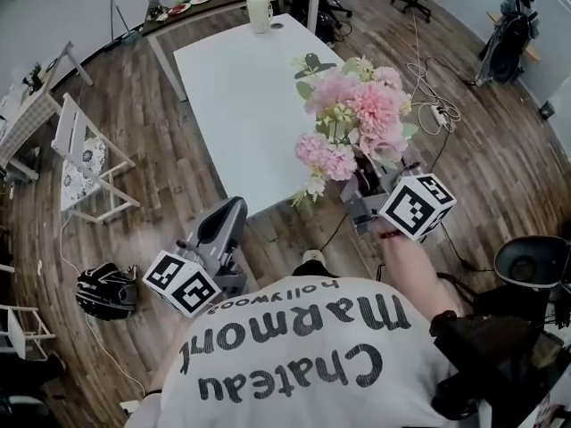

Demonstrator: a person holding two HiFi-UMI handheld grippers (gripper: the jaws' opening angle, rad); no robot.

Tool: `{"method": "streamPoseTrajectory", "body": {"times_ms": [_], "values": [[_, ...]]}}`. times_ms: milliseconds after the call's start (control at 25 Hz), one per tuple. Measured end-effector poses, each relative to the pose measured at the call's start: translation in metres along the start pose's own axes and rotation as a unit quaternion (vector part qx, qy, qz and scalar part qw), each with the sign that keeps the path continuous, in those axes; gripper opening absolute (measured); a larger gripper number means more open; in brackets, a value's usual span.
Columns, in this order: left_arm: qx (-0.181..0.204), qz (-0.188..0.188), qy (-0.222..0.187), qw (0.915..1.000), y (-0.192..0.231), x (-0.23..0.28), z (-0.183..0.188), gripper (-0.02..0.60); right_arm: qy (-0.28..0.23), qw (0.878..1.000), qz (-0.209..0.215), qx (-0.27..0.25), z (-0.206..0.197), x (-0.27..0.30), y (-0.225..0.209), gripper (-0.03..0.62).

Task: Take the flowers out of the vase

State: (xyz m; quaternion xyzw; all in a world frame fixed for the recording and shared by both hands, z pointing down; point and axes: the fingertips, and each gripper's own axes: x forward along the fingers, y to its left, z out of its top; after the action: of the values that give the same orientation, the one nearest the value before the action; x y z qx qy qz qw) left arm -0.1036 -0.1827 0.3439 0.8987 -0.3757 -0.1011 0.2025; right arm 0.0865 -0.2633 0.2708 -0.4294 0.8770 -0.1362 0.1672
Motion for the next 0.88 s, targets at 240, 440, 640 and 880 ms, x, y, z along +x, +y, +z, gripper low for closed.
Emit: {"method": "streamPoseTrajectory", "body": {"times_ms": [240, 440, 640, 880], "values": [[-0.004, -0.034, 0.009, 0.9994, -0.022, -0.065, -0.014, 0.008, 0.003, 0.999, -0.035, -0.003, -0.041, -0.056, 0.065, 0.015], [-0.008, -0.071, 0.012, 0.9974, -0.05, -0.106, -0.039, 0.006, 0.005, 0.998, -0.065, -0.001, -0.083, -0.114, 0.107, 0.015], [-0.02, -0.089, 0.013, 0.9957, -0.072, -0.114, -0.036, 0.008, 0.025, 0.996, -0.086, 0.004, -0.092, -0.14, 0.13, 0.015], [-0.016, -0.095, 0.009, 0.9953, -0.085, -0.117, -0.036, 0.006, 0.03, 0.994, -0.104, 0.013, -0.093, -0.163, 0.137, 0.015]]}}
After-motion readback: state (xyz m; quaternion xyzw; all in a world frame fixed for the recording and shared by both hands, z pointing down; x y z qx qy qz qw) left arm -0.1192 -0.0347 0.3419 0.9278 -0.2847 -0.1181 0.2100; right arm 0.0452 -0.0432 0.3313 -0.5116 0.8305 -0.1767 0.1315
